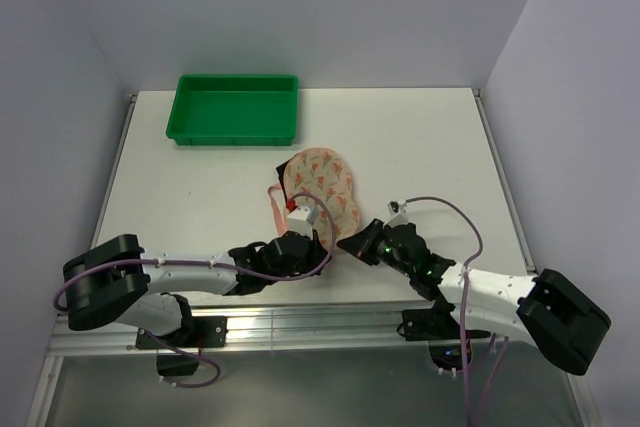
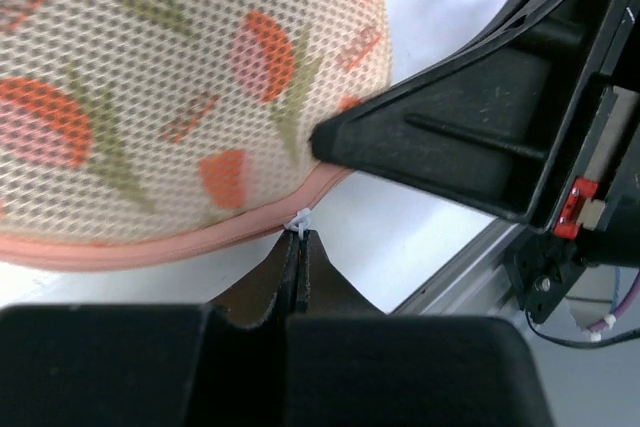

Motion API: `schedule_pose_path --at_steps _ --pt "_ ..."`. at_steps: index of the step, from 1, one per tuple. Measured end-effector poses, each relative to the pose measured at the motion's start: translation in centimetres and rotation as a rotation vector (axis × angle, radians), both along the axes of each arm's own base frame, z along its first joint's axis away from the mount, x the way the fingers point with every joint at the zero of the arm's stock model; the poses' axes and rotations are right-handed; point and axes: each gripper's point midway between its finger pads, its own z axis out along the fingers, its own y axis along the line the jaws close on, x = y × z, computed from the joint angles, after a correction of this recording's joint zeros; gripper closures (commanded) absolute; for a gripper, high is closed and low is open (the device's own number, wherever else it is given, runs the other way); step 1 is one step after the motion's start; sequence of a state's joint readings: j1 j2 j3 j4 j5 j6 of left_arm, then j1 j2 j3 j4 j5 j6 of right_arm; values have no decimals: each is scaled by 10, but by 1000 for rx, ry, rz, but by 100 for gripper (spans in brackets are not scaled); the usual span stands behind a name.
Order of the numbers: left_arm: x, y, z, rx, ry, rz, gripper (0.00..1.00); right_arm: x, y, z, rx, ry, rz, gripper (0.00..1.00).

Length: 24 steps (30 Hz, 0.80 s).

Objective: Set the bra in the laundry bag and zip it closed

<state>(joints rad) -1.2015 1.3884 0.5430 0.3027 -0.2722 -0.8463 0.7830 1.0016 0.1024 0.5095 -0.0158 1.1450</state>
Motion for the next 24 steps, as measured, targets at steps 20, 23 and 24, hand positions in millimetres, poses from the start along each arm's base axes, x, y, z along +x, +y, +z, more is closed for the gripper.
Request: schedule_pose_path --at_steps 20,23,24 --pt "3 57 -21 67 -18 122 97 27 -35 -23 -113 36 6 91" --pt "4 61 -23 93 -25 127 53 31 -40 -23 -140 30 1 78" --pt "4 64 -26 113 -29 125 42 34 -45 -25 -159 31 -16 72"
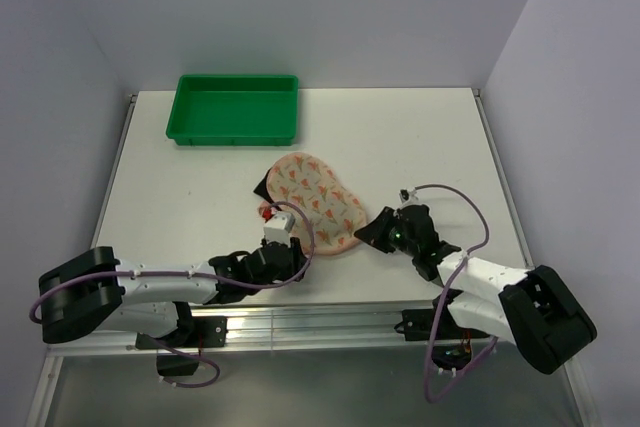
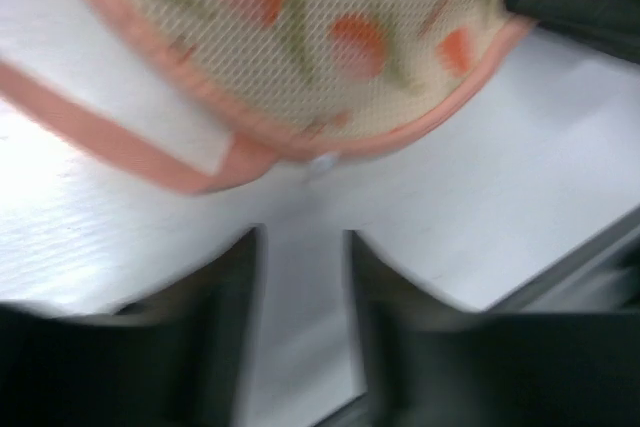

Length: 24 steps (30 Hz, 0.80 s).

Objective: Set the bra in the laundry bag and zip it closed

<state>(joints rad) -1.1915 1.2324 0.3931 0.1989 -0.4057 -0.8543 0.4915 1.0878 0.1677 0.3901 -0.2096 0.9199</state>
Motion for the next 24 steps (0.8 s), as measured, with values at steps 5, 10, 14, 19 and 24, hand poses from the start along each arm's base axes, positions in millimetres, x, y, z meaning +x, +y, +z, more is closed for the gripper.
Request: schedule_pose_path --at_steps 5,10,14,19,24 --pt "8 16 12 49 -37 34 15 10 -14 5 -90 -30 -25 19" --pt "43 40 65 -90 -97 172 33 19 -14 46 -139 -149 13 27" --pt "74 80 88 -191 -92 350 52 21 7 79 -203 -230 100 53" --pt "85 116 74 -257 -17 502 63 25 85 104 -374 -307 316 68" --pt "75 141 23 -238 114 608 63 38 144 93 -581 -351 445 59"
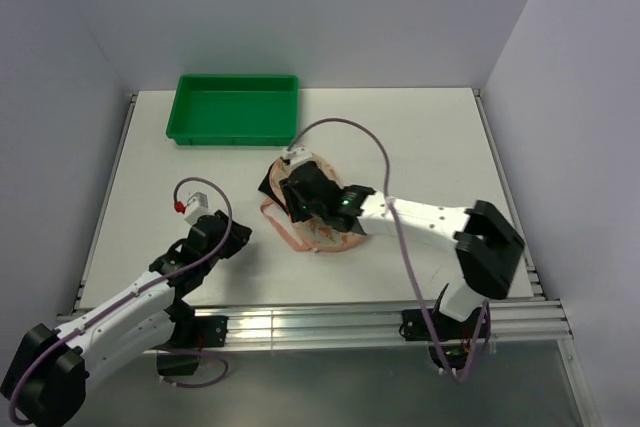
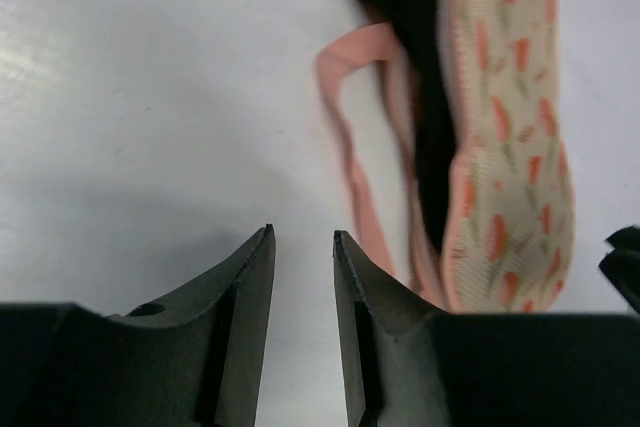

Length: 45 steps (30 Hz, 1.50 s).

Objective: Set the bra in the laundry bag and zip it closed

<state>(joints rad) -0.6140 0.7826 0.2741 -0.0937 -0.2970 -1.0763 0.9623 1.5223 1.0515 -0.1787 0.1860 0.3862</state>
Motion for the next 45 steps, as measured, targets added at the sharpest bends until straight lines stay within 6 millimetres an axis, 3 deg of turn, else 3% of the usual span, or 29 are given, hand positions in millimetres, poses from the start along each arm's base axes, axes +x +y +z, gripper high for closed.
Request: schedule_pose_path --at_steps 5,13,19,27,38,40,41,45 --pt "-7 5 -23 -14 76 17 61 23 35 -21 -165 -49 26 62" --pt "-1 -5 -17 -61 49 -8 61 56 60 -55 -350 -76 36 63" --pt "-2 -6 -22 -75 43 -18 61 68 62 -64 -421 -100 28 67" --pt "-5 -7 -31 -73 62 -29 56 77 58 -60 -453 -137 -6 76" --pt "-1 -7 -39 -61 80 -22 47 76 58 -73 -476 -124 1 68" --pt "0 -5 -40 -56 80 -17 47 77 58 -73 -475 -124 1 73" --pt "1 -4 -41 -54 80 -15 47 77 58 -73 -475 -124 1 83" --pt "4 -3 -42 -50 77 -10 46 77 58 -73 -475 -125 0 95"
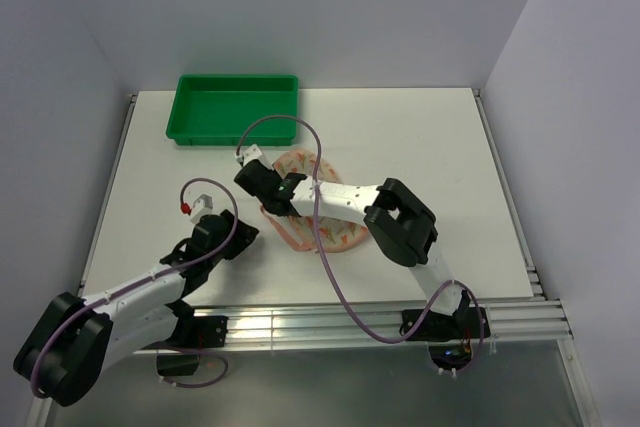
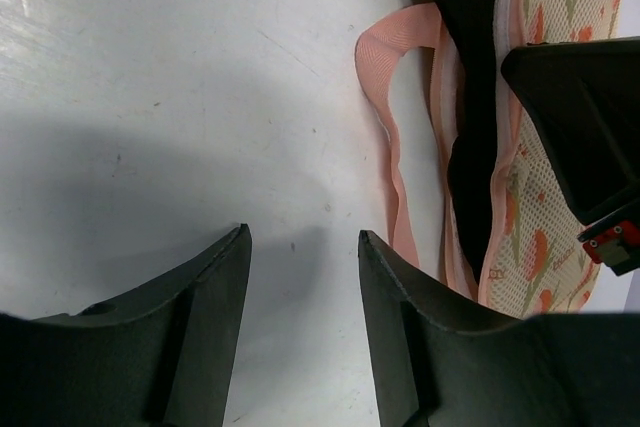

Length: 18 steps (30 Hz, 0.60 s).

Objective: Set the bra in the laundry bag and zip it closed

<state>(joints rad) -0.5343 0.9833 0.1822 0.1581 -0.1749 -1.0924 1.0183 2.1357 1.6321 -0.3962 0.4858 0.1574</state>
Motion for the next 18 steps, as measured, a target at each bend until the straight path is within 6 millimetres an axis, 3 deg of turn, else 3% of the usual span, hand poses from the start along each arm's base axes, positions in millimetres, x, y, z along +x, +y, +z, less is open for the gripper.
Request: schedule_pose_path --at_steps 3,8,13,18 --pt "3 0 1 -2 -6 0 39 0 0 0 1 0 -1 100" --pt "12 -5 5 -12 -27 -16 30 0 0 0 14 -6 -3 100" --pt "25 -10 6 -13 -34 -25 31 -6 -8 9 50 -4 -6 100" --pt "44 -20 5 -11 -39 -40 37 -5 -7 36 120 -26 -10 100"
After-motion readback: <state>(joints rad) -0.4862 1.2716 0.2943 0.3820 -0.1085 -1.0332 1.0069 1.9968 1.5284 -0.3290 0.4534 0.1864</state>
